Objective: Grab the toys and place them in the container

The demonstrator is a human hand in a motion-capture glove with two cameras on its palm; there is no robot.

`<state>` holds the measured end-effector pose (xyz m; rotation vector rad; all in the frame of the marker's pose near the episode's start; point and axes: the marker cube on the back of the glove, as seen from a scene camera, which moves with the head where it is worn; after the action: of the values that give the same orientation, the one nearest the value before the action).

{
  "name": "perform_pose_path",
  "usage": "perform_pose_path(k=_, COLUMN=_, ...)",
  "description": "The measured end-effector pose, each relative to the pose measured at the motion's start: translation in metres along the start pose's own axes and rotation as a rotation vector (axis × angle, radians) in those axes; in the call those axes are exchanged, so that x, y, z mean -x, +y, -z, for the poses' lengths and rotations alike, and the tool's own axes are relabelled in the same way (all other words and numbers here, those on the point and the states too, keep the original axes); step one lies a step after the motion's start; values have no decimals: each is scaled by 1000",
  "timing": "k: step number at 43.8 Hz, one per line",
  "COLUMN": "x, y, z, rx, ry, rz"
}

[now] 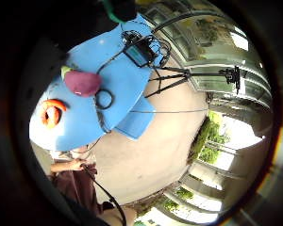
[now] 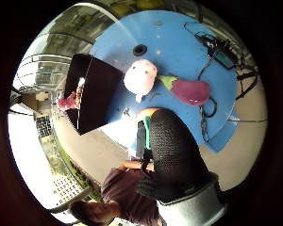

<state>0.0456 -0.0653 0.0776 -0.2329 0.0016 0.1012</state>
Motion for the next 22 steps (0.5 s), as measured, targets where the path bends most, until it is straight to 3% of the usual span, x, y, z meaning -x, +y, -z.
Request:
perform_pose_path(k=10, x=-6, y=-37, z=-61, rx=91, ry=-42, rz=19)
perform_pose_path(k=22, x=6, y=-78, z=-193, rx=277, ry=36, rz=113)
